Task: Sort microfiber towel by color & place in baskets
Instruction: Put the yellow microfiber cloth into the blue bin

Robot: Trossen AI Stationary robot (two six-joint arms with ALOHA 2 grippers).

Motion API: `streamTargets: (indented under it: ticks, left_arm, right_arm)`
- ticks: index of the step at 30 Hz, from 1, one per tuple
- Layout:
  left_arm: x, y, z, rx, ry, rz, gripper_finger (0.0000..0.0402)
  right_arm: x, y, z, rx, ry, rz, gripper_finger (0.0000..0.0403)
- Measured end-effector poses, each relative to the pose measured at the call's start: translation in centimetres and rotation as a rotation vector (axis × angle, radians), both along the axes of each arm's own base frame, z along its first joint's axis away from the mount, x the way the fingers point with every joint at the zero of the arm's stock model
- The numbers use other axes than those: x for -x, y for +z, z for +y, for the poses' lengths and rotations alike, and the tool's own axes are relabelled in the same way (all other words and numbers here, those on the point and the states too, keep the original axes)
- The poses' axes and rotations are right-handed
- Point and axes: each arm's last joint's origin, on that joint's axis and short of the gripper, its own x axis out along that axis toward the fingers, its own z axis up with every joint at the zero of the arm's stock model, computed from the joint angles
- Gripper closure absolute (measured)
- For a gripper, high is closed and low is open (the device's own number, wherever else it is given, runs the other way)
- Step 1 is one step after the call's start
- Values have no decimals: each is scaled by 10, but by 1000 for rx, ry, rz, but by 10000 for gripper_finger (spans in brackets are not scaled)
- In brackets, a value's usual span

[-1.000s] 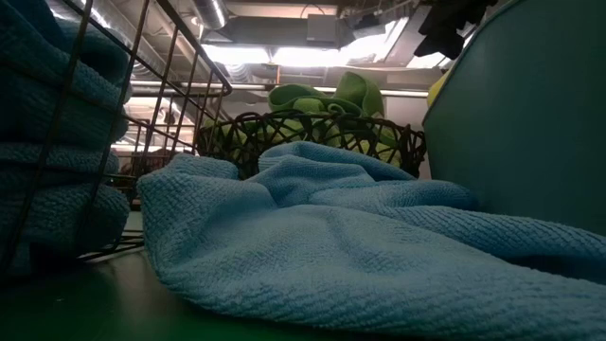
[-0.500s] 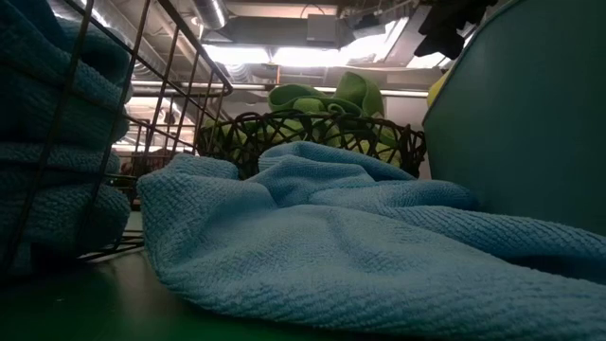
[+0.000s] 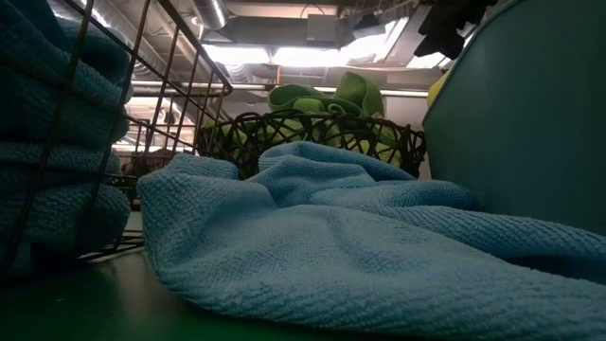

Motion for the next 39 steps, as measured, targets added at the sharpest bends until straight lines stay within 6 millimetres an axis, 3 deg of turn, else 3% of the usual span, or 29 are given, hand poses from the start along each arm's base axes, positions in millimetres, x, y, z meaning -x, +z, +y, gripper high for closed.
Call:
streamTargets:
  ticks: [10,29,39]
  left_arm:
    - [-7,15,-4,25,4,-52,282]
    - [-16,16,-13,142,4,-121,282]
    - [-11,13,-4,-45,43,-144,282]
  right_arm:
    - [0,0,0,1,-1,0,201]
    - [2,-2,1,-7,0,32,201]
    - [3,-3,1,-8,0,38,201]
